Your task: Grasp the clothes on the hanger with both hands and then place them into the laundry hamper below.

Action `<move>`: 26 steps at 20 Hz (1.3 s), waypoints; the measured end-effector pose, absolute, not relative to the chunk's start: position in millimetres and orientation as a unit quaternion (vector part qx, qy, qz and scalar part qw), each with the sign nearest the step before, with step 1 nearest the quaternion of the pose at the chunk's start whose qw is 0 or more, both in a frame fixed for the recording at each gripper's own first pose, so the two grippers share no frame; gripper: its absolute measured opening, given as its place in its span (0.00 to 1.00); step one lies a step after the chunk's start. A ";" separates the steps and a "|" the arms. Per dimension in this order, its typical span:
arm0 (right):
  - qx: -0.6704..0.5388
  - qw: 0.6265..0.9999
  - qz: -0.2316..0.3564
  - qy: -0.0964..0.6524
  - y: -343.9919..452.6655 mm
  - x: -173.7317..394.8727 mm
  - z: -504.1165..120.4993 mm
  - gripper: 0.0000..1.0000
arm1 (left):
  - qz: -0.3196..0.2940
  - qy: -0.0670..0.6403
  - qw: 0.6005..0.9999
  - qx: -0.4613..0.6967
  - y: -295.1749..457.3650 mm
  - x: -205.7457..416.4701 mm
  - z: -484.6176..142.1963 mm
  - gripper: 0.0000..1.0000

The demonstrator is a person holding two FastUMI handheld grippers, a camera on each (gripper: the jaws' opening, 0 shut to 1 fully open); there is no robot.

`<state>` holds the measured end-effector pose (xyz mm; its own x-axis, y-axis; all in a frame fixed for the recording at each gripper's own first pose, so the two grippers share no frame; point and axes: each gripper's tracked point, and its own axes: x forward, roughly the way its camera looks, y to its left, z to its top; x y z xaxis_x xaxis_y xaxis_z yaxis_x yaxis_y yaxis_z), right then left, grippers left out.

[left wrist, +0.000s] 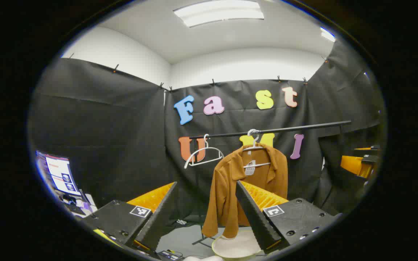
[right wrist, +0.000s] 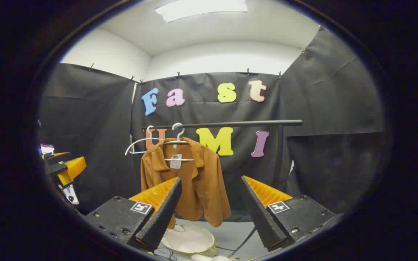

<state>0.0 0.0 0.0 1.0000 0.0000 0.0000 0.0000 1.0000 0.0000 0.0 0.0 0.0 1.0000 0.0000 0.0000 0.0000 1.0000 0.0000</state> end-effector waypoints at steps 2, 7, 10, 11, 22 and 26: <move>-0.003 1.000 -0.005 0.000 -2.1 0.4 0.2 1.00 | 0.000 0.000 1.000 -0.004 -0.8 -3.6 2.4 1.00; 0.003 1.000 -0.009 -0.001 4.4 -0.9 0.6 1.00 | -0.003 -0.003 1.000 -0.007 4.9 -7.9 6.9 1.00; -0.010 1.000 -0.015 -0.002 4.9 -1.9 0.8 1.00 | -0.010 -0.004 1.000 -0.012 3.7 -4.4 7.2 1.00; -0.013 1.000 -0.016 -0.002 5.1 -2.2 0.6 1.00 | -0.012 -0.004 1.000 -0.011 3.5 -2.7 5.4 1.00; -0.030 0.999 0.002 0.038 5.3 54.9 -44.9 1.00 | -0.049 -0.015 0.998 -0.028 -42.7 53.1 -22.0 1.00; -0.021 0.998 0.016 0.056 -0.8 106.4 -64.4 1.00 | -0.064 0.005 0.998 -0.022 -73.0 99.2 -48.5 1.00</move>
